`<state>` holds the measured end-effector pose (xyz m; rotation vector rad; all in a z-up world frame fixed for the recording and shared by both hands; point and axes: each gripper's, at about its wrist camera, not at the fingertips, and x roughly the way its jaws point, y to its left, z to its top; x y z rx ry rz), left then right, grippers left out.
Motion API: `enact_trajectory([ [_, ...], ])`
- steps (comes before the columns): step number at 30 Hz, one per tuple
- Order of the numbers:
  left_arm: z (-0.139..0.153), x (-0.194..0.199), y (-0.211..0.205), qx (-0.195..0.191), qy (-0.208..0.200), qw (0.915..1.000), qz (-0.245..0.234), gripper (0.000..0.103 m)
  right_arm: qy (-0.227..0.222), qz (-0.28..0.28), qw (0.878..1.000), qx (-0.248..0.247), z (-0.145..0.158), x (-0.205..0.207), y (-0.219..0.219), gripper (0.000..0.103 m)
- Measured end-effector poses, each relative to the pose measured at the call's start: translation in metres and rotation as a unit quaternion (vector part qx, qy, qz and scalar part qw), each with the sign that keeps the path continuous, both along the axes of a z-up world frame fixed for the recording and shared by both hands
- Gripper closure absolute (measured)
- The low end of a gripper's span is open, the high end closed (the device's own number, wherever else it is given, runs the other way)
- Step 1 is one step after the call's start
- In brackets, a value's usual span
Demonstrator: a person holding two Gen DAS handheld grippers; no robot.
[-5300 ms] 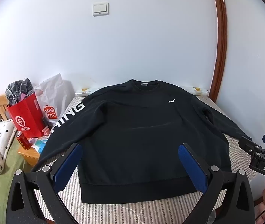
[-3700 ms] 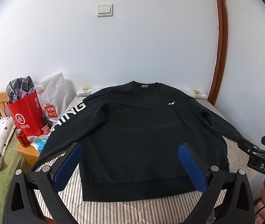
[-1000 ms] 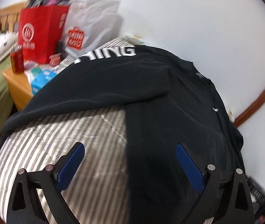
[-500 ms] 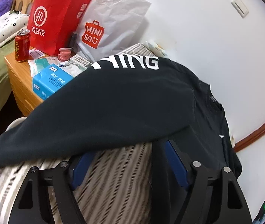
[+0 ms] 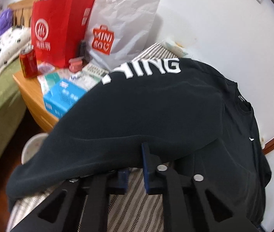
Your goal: Fold small clothes
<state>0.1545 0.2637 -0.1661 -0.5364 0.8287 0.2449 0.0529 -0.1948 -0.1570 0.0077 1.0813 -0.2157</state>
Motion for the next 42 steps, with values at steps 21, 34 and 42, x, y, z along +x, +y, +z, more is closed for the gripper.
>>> enact_trajectory([
  [21, 0.118, 0.045, -0.095, 0.112, -0.088, 0.9882, -0.056, 0.097, -0.046, 0.018, 0.998, 0.03, 0.033, 0.032, -0.066, 0.001],
  [34, 0.102, 0.118, -0.227, 0.129, -0.068, 0.9714, -0.187, 0.097, -0.066, -0.049, 0.997, -0.002, 0.024, 0.016, -0.174, 0.001],
  [42, 0.068, 0.127, -0.273, 0.115, -0.012, 0.965, -0.236, 0.096, -0.056, -0.091, 0.994, 0.007, 0.009, -0.009, -0.219, 0.001],
])
